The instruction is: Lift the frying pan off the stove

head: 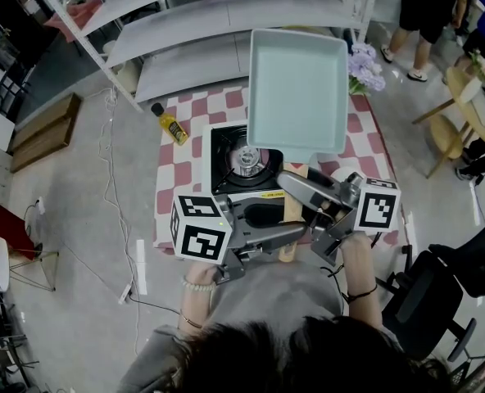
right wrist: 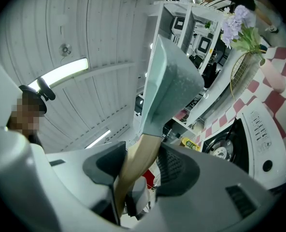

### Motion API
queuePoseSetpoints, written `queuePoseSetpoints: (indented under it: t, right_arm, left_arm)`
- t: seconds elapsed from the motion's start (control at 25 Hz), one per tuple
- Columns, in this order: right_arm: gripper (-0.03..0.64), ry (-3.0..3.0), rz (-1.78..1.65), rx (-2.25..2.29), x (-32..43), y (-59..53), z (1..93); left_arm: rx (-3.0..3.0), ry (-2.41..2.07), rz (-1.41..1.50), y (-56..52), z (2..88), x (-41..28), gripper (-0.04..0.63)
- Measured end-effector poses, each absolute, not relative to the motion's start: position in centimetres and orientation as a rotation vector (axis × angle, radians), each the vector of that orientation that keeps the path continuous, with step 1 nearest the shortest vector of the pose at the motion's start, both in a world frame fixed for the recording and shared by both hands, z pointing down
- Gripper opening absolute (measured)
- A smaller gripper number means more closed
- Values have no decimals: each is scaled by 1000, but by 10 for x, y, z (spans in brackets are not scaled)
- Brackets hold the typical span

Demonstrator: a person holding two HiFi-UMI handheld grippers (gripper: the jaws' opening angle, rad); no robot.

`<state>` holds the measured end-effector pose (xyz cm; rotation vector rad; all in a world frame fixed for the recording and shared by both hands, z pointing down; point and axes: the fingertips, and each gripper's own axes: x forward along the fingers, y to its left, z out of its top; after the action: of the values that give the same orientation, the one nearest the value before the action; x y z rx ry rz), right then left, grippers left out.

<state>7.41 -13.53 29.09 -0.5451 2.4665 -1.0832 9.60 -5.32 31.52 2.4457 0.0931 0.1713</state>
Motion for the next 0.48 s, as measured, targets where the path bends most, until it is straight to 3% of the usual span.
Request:
queuePoseSetpoints:
  t: [0.48]
  right_arm:
    - [216,2451,-1094,-519,71,-134,288]
  left_arm:
    - [2442,97,173,-53,315,95,169]
